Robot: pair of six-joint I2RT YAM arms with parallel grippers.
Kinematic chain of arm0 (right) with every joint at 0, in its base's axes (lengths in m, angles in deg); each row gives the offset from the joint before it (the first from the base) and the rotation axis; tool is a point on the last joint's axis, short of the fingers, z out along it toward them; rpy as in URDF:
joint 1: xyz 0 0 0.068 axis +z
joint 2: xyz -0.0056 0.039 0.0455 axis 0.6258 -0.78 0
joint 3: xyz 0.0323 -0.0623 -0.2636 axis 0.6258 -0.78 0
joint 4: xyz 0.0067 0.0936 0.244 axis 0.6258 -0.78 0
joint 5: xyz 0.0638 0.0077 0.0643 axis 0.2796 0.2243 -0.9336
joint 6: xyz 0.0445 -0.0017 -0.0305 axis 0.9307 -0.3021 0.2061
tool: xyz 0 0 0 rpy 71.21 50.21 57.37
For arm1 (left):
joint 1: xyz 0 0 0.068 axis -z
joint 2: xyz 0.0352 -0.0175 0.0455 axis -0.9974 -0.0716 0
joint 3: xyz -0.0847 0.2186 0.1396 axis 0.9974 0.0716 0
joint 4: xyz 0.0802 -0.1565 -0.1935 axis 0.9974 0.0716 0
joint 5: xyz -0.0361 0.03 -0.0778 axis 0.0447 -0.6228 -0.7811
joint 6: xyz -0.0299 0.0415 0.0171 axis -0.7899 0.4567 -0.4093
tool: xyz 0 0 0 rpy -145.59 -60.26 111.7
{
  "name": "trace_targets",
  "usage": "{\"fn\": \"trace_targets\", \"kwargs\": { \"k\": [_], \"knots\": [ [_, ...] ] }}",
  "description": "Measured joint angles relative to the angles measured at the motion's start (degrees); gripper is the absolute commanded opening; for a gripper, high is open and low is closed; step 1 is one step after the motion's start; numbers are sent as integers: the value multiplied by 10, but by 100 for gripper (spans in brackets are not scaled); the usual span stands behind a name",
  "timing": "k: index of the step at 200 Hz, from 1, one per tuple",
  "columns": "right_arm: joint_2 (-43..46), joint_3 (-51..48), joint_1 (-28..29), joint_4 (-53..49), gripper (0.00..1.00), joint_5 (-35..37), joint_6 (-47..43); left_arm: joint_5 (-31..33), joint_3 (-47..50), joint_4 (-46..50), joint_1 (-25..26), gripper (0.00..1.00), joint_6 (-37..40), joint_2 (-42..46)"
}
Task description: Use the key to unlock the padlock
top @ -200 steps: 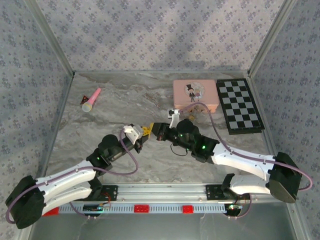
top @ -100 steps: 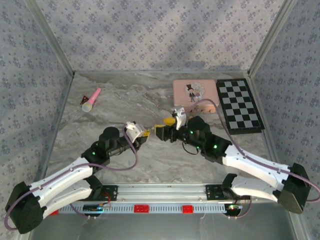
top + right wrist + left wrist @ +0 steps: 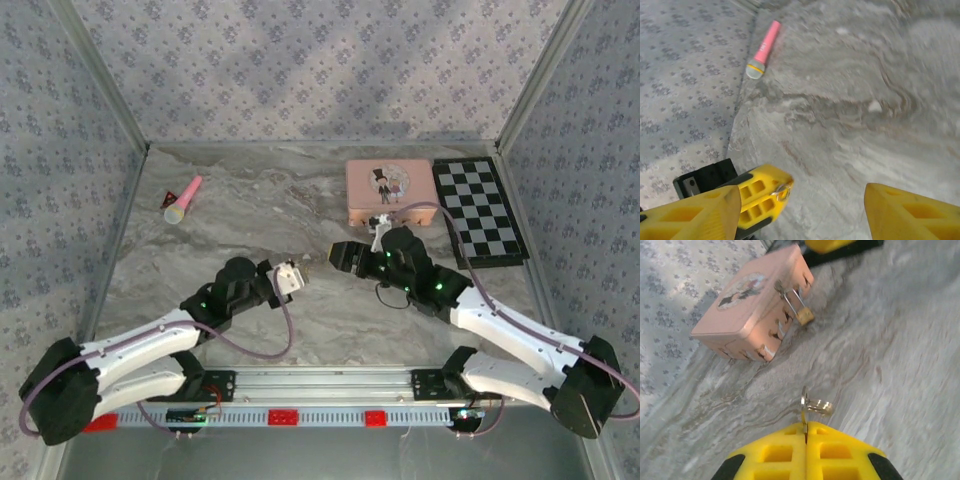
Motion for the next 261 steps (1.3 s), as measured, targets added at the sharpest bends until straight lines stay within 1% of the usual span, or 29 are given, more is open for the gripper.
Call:
{"fn": "trace_targets", "kwargs": {
  "k": [20,44,60,81,105,123,163,187,221,261],
  "knots": [
    [-10,0,8,-24,63,0,71,-12,-2,-26,-12,0,84,-42],
    [-12,-2,17,-21,54,1,144,-32,-17,-30,-20,0,157,-71],
    [-12,-13,24,-3,52,5,191,-40,-37,-28,-20,0,193,-78],
    [-12,-32,33,17,50,16,241,-46,-51,-35,-20,0,223,-78],
    [-18,-47,44,46,48,29,287,-47,-55,-37,-19,0,246,-78],
    [-30,-49,51,70,45,36,314,-46,-59,-37,-14,0,263,-86],
    [-45,-50,58,115,41,46,347,-46,-69,-52,-3,0,280,-107],
    [-50,-55,63,144,36,55,368,-46,-70,-64,3,0,282,-114],
    [-58,-61,72,156,31,66,387,-46,-72,-67,8,0,283,-119],
    [-55,-75,73,159,27,85,398,-46,-72,-80,10,0,283,-119]
  ]
}}
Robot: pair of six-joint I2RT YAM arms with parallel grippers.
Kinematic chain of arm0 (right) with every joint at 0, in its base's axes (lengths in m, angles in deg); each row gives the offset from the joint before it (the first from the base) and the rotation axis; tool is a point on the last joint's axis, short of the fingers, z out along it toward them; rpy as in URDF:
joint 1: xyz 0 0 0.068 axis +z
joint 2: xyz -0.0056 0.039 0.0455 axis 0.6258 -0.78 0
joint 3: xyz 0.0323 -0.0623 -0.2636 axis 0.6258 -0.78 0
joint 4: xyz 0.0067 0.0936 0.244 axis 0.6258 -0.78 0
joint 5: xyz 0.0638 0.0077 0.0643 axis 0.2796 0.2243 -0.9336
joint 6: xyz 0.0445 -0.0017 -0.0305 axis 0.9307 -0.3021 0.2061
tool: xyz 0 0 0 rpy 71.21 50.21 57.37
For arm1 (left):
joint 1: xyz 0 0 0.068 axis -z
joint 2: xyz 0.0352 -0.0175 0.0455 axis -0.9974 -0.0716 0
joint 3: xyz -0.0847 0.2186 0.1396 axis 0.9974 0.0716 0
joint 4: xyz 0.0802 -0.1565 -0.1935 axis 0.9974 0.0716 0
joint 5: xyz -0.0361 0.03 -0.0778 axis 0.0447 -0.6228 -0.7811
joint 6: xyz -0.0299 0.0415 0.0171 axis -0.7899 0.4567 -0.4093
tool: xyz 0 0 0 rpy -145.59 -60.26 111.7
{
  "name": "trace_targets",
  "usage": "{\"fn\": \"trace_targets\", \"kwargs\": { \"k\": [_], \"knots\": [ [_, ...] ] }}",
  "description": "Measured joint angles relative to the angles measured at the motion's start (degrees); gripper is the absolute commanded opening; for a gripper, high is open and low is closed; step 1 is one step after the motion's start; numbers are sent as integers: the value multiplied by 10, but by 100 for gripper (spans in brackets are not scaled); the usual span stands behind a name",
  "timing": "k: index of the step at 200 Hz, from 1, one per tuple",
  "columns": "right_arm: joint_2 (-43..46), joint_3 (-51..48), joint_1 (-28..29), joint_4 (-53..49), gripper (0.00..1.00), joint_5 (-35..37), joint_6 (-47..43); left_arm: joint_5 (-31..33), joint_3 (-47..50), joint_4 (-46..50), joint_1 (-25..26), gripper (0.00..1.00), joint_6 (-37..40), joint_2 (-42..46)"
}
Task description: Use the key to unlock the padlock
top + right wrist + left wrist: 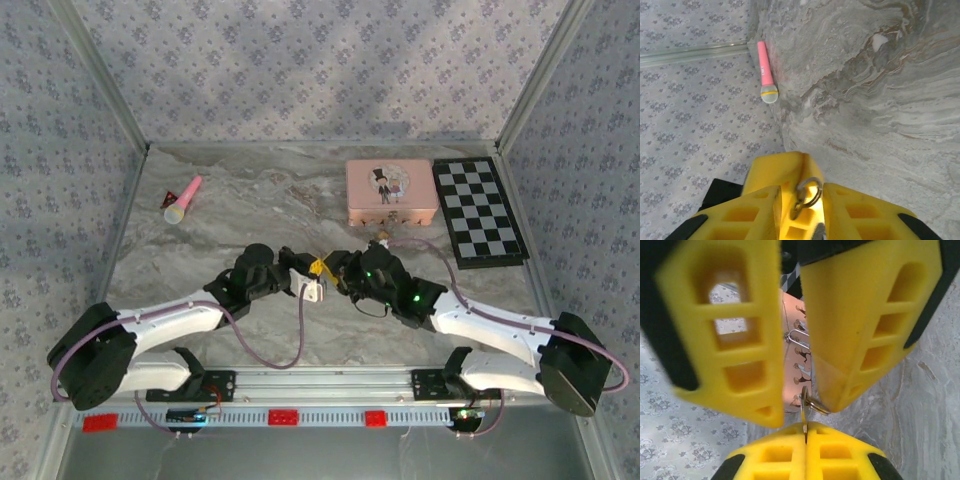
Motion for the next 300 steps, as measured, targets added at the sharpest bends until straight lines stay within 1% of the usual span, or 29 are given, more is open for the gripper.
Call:
{"fn": "trace_targets", "kwargs": {
  "k": [23,70,99,108,156,224,262,300],
  "knots": [
    [6,-7,0,1,25,11,7,0,0,-2,0,0,0,0],
    [6,-7,0,17,25,6,13,0,0,-12,0,0,0,0],
    [6,-7,1,18,32,6,18,2,0,-13,0,0,0,0],
    [6,-7,2,19,32,6,17,2,0,-13,0,0,0,0],
    [1,-7,3,28,25,5,17,2,0,-16,0,0,0,0],
    [-5,-7,5,34,19,9,17,2,4,-16,1,0,0,0],
    [0,-7,5,33,18,16,17,2,4,-16,1,0,0,0],
    [3,-7,5,28,16,16,15,2,5,-16,1,0,0,1]
  ]
}}
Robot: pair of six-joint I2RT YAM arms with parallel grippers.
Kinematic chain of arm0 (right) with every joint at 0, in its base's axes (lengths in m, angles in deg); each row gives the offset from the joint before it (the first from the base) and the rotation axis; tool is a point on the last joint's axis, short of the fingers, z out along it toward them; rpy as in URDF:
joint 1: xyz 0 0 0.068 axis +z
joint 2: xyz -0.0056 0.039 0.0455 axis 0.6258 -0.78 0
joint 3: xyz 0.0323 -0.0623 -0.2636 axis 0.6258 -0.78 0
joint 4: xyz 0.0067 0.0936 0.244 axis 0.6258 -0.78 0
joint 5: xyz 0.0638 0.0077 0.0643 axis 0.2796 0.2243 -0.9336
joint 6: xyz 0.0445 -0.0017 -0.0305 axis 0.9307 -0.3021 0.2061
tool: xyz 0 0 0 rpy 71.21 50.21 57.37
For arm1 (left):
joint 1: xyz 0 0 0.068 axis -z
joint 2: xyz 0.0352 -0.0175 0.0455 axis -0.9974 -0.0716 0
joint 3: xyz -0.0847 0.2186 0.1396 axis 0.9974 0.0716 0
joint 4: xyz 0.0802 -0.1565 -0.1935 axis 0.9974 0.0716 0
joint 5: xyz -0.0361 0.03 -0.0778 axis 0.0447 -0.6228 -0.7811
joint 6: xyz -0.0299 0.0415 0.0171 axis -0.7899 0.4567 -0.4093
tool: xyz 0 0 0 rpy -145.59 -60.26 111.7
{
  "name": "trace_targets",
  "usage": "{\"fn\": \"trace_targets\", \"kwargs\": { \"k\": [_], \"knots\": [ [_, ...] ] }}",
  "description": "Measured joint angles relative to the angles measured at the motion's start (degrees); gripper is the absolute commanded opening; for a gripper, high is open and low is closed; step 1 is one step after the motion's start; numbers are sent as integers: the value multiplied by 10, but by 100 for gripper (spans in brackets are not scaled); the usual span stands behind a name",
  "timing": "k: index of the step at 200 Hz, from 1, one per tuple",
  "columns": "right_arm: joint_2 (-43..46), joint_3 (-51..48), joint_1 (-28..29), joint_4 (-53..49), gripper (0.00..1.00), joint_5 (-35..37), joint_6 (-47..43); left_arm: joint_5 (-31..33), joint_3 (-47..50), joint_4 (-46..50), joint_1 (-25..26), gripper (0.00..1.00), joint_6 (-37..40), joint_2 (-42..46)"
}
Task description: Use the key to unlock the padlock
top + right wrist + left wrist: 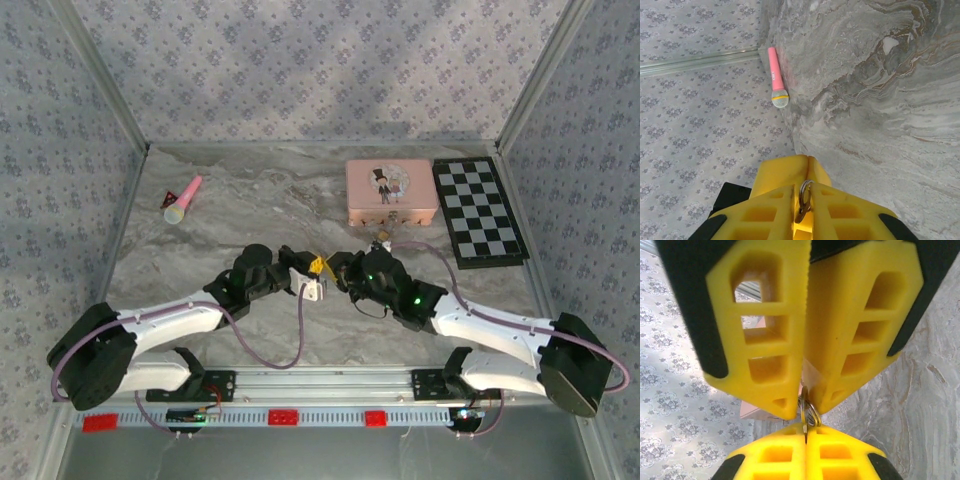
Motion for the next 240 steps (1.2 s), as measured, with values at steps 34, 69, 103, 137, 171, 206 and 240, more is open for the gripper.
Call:
{"fn": "trace_targets", "kwargs": {
  "k": [34,69,103,137,171,206,240],
  "knots": [
    [2,0,0,-3,13,1,0,2,0,0,2,0,0,0],
    [4,0,0,-6,9,1,-1,2,0,0,2,0,0,0],
    [7,0,0,-10,2,4,-8,4,8,-14,2,16,-2,0],
    [24,0,-1,-26,0,16,-21,4,21,-22,2,32,-28,12],
    [52,0,-19,-42,0,29,-61,2,37,-26,2,35,-105,64],
    [80,-20,-47,-12,0,40,-148,11,39,-7,-12,33,-305,138],
    [87,-79,-49,70,0,61,-243,28,10,70,-45,37,-559,191]
  ]
}}
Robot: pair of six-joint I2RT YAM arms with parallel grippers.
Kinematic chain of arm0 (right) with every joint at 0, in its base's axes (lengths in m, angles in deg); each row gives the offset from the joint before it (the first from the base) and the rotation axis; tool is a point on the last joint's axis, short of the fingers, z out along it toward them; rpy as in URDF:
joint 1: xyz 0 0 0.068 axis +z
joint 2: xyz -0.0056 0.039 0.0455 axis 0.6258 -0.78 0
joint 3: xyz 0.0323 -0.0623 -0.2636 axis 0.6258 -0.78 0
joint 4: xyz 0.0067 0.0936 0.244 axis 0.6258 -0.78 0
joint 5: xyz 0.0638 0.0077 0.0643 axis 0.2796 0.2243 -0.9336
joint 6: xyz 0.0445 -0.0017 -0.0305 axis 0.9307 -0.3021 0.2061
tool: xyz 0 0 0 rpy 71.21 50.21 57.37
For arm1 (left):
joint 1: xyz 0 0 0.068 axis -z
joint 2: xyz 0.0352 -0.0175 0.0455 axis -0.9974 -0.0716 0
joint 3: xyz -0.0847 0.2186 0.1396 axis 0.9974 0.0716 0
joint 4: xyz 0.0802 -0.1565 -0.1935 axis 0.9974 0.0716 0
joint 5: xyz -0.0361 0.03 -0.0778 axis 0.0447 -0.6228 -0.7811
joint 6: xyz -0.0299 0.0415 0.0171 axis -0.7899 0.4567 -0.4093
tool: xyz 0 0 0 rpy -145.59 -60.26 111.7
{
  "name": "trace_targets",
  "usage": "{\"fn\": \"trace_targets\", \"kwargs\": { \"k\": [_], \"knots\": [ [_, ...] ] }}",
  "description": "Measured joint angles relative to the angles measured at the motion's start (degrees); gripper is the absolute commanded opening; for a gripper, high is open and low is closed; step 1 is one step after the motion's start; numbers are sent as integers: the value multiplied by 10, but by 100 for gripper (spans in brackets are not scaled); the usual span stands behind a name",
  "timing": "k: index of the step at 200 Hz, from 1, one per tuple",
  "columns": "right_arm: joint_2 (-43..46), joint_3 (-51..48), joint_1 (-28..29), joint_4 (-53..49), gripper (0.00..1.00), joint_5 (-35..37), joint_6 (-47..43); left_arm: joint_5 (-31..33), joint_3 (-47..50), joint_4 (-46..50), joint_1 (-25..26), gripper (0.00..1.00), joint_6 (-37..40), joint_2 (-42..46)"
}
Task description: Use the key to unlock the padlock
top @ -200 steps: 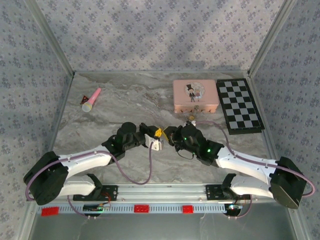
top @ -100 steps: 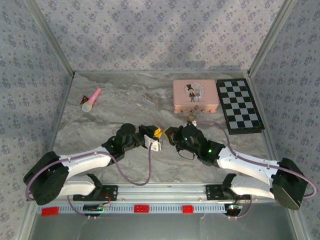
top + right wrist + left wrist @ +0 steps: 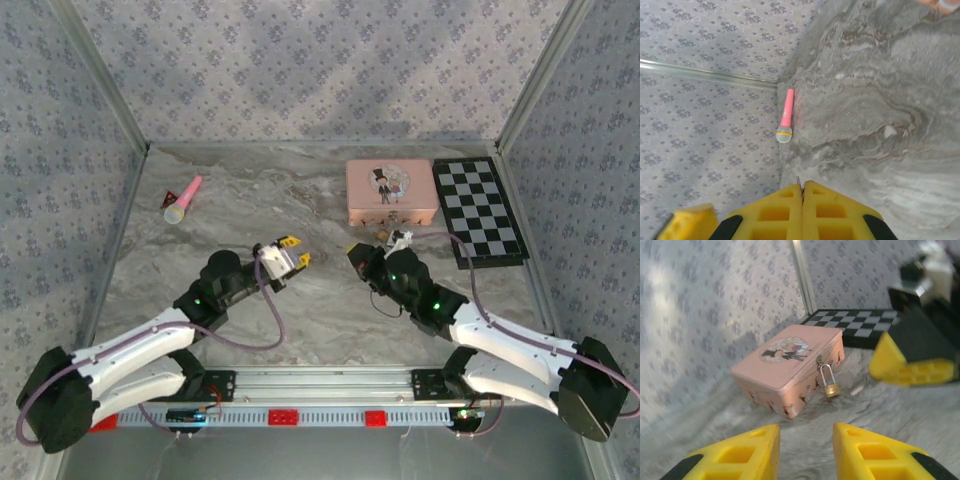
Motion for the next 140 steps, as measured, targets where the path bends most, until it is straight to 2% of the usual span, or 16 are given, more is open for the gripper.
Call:
{"fn": "trace_targets", "kwargs": {
  "k": [39,72,106,140],
  "knots": [
    [-25,-39,26,129,0,15,-128,-31,-23,51,-28,42,-257,-2],
    [-66,-46,54,235,0,15,-202,-76,-22,42,-33,43,-424,-25],
    [-131,-55,69,340,0,15,-218,-110,-16,-16,-33,44,-538,-43],
    [-184,-56,90,426,0,23,-213,-134,-16,-55,-34,47,-598,-66]
  ]
}}
